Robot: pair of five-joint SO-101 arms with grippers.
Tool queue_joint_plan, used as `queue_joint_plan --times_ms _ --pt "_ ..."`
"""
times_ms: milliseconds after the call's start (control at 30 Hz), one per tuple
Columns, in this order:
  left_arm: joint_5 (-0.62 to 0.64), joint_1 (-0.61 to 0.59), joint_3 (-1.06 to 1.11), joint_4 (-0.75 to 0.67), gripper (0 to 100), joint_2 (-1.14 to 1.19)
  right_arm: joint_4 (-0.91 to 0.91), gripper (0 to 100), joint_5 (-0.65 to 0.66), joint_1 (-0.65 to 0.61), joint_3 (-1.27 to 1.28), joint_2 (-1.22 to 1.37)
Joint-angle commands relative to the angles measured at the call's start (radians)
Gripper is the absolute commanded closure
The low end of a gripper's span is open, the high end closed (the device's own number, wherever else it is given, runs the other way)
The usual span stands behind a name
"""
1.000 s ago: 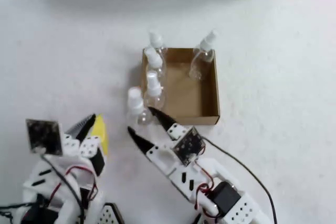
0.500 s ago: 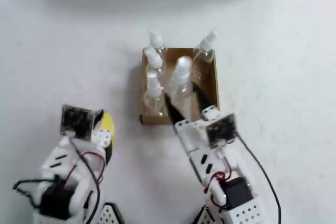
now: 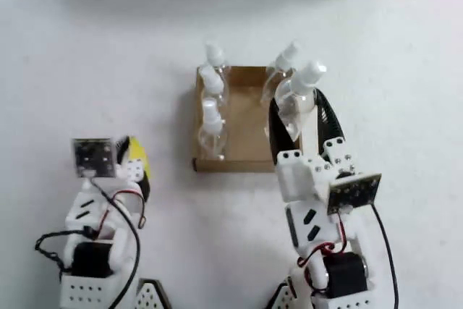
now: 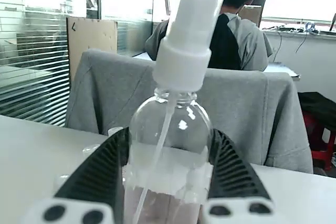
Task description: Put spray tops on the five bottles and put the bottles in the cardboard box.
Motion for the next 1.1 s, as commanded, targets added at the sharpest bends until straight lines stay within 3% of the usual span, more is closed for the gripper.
queue_joint_plan --times_ms 0,167,367,600,733,1067 --pt "0.084 0.004 -0.218 -0.032 98 -0.015 0.002 98.4 -0.006 0.016 -0.100 0.001" --pt "0.149 0.125 -0.373 -0.032 98 -0.015 -0.002 98.4 -0.011 0.016 -0.212 0.111" --pt "0.157 0.404 -0.525 -0.028 98 -0.015 0.001 98.4 -0.071 0.018 -0.463 0.360" --pt "0.157 0.842 -0.717 0.230 98 -0.015 0.002 98.4 -0.071 0.008 -0.707 0.559" --pt "0.152 0.865 -0.684 0.249 98 -0.015 0.033 98.4 -0.077 -0.016 -0.781 0.618" --pt "0.152 0.871 -0.473 0.110 98 -0.016 0.137 98.4 -0.150 -0.282 -0.884 0.745"
